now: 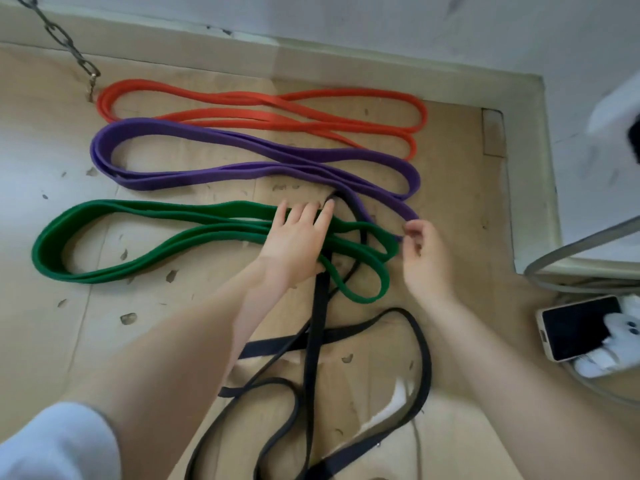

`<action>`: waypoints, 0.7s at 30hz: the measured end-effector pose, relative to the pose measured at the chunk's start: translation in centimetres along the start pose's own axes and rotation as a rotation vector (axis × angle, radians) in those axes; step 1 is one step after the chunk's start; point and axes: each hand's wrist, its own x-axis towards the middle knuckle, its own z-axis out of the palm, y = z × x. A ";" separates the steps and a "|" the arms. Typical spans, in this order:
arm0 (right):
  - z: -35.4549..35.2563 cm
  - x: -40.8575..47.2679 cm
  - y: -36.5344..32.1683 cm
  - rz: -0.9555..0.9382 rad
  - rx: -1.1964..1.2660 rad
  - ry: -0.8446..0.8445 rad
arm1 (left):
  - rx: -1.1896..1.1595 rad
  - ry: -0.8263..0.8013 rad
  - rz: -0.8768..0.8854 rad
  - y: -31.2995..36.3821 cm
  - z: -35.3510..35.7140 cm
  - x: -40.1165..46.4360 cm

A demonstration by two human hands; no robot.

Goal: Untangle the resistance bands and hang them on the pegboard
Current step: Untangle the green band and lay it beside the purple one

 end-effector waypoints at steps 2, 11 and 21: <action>-0.1 0.1 1.9 0.219 0.168 0.034 | 0.012 -0.010 0.035 0.5 0.0 0.4; 3.5 0.1 1.7 0.206 0.269 -0.319 | -0.549 0.240 0.041 -2.0 -1.3 -0.8; -0.3 -3.4 2.5 0.074 -0.557 -0.250 | -0.568 0.322 -0.097 -1.0 -1.9 -0.3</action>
